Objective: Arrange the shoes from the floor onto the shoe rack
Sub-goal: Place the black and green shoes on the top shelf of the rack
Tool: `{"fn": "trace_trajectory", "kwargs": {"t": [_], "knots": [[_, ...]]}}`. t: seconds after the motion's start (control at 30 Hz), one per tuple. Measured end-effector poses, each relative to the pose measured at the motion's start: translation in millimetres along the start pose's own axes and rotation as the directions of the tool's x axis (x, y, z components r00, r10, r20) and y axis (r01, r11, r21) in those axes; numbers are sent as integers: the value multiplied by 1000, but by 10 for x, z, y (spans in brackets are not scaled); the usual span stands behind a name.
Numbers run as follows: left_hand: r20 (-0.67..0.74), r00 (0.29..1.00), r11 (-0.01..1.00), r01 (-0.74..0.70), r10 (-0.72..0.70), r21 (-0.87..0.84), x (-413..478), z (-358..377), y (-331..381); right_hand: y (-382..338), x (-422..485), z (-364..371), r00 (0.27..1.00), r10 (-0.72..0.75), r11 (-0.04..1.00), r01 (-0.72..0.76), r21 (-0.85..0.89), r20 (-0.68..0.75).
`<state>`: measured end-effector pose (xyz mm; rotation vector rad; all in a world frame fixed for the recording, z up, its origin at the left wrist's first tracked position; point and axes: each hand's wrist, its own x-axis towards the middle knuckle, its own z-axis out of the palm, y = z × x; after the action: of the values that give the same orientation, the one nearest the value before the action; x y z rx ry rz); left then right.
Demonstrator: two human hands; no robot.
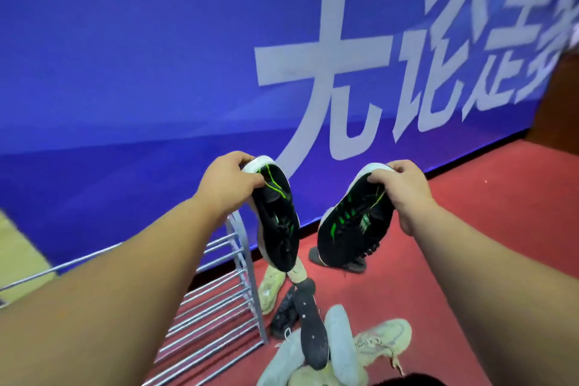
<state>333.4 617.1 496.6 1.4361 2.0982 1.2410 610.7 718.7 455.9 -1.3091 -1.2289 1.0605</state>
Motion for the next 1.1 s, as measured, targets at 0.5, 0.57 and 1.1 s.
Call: {"fn": "trace_trajectory", "kwargs": {"t": [0.5, 0.57, 1.1], "knots": [[-283, 949, 991, 131, -135, -32, -638, -2708, -799, -1120, -1090, 1868, 931, -109, 993, 121, -12, 349], [-322, 925, 978, 180, -204, -102, -664, -2860, -1129, -1077, -1203, 2223, 911, -100, 992, 123, -32, 401], [-47, 893, 814, 385, -448, -435, 456, -2295, -2778, -252, -330, 3963, 769, 137, 982, -24, -186, 625]]}}
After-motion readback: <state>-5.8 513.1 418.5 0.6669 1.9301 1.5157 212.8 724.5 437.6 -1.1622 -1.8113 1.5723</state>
